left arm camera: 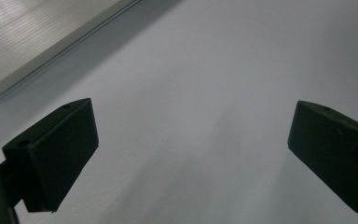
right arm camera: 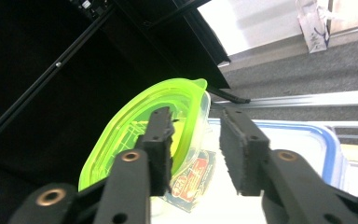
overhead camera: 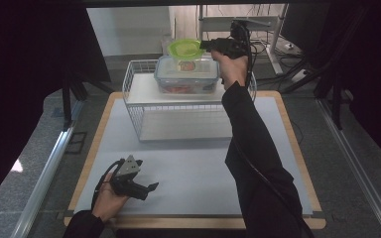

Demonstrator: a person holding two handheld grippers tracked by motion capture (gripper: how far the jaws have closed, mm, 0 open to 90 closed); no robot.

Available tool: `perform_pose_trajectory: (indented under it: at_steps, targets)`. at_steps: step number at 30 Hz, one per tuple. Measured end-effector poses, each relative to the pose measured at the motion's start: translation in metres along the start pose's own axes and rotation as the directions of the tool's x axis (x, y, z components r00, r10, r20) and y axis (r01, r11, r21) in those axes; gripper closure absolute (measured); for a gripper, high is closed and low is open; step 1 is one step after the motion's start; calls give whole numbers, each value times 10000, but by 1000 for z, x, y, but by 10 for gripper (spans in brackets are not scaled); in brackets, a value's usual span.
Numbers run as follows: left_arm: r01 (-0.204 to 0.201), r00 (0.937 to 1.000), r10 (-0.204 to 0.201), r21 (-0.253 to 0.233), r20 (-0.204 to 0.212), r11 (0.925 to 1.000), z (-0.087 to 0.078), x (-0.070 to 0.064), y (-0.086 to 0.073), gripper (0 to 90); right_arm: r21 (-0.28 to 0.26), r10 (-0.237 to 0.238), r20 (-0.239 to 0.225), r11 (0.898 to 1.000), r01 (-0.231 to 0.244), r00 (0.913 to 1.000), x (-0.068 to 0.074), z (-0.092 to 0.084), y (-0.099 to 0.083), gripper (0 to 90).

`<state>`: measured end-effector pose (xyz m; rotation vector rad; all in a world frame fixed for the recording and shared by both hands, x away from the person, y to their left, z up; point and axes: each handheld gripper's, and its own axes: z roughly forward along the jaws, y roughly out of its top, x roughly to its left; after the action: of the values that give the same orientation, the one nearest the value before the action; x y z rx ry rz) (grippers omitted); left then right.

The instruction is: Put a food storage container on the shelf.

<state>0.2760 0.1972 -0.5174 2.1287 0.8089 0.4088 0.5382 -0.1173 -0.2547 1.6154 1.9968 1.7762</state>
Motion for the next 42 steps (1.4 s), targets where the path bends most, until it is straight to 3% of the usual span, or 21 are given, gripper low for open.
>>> perform_pose_trajectory:
  at_steps: [8,13,18,26,38,42]
  targets:
    - [-22,10000,22,2,-33,10000,0,0,0,16,-90,-998,-122,9950,997,9949,5,-5,-1,380]
    - [-30,10000,30,16,-47,10000,0,0,0,16,278,-1509,-304,9880,1517,9881,5,-6,-3,246]
    - [-36,10000,36,23,-58,10000,0,0,0,16,340,-1941,-513,9800,1960,9796,6,-10,-7,169]
    - [-53,9999,54,46,-91,10000,0,0,0,16,292,-2584,-785,9648,2613,9628,6,-20,-14,101]
    - [-48,9999,48,29,-126,10000,0,0,0,15,362,-3712,-692,9267,3741,9260,-1,-38,-36,79]
    - [-48,9999,49,30,-142,10000,0,0,0,15,337,-3801,-627,9233,3826,9228,-5,-44,-43,79]
